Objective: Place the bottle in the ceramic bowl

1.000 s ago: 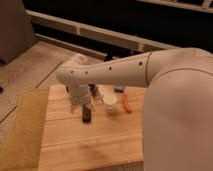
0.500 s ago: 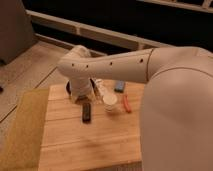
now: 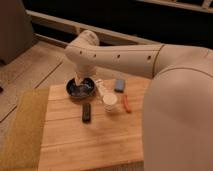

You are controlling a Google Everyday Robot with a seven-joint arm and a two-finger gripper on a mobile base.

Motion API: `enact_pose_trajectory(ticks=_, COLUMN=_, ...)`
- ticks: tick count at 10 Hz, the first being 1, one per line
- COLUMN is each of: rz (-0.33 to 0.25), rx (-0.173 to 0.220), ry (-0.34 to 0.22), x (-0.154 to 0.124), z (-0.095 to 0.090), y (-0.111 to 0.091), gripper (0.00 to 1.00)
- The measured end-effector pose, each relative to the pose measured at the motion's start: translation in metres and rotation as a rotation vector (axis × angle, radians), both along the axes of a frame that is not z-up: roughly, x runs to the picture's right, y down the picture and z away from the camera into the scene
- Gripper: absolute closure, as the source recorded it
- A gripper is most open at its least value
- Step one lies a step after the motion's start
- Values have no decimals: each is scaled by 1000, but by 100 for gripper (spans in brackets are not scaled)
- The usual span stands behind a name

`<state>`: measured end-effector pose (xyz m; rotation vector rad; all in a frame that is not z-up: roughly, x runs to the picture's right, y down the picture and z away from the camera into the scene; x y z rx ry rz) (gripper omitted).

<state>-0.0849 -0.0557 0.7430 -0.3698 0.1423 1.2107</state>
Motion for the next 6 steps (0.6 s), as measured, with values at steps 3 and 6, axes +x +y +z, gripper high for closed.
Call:
enact_pose_trajectory(ticks=3, rz=-4, rx=29, ry=-37, x=34, z=18, y=-18, gripper=35)
enact_pose_trajectory(ticks=6, rz=-2, rx=18, ry=-83, x=60, z=37, y=-24, gripper=35)
